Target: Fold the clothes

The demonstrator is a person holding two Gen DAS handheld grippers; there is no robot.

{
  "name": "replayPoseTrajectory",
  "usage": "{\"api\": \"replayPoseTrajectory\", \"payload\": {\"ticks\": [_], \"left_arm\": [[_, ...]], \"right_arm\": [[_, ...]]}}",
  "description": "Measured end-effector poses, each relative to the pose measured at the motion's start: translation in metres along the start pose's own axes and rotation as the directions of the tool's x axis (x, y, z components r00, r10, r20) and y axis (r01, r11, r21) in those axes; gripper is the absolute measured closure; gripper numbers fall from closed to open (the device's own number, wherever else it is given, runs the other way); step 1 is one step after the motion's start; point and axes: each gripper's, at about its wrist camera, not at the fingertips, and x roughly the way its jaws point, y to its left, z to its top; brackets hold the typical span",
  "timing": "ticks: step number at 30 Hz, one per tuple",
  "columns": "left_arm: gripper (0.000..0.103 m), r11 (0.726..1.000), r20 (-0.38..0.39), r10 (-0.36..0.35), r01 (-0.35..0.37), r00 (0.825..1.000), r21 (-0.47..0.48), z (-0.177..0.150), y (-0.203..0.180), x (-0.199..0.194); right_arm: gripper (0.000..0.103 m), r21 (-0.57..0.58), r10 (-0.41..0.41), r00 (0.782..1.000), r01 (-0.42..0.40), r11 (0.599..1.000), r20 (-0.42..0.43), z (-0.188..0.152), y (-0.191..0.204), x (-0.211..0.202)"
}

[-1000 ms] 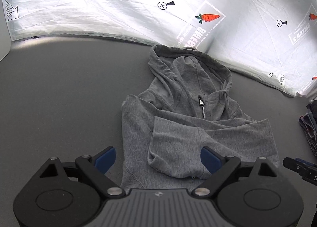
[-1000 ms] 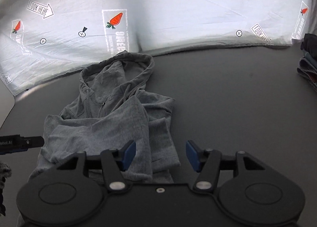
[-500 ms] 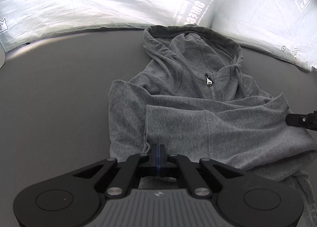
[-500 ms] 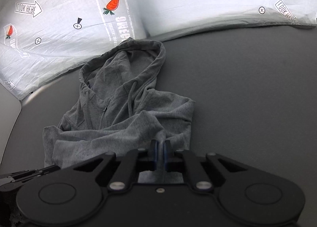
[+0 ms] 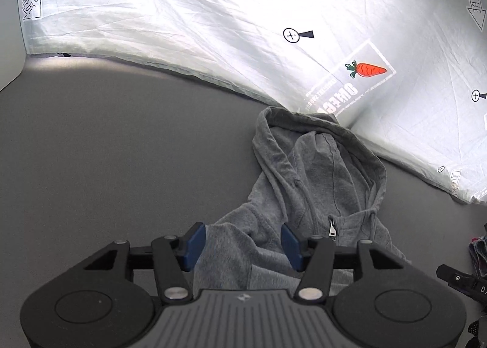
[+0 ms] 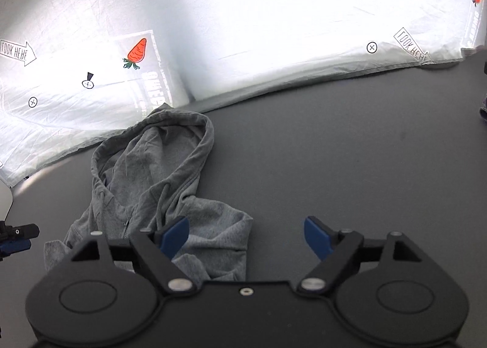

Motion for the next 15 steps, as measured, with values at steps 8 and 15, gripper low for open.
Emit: {"api": "replayPoseTrajectory", "payload": {"ticks": [8,15], "left_arm": [[0.002,0.985,0.082,0.075,-0.087,0.994,0.149,0.066,-0.033,0.085],[0.003,0.972,0.08,0.051,-0.067,0.996,0.224,0.09,-0.056,0.147]], "right_arm": [[0.0,-0.046,0.061,0.998,-0.061,0.997,0.01,0.073,0.022,0.088],[0.0,-0.136,0.077,0.997,-0.08,0.988,-0.023,0.098,0.046,0.154]]}}
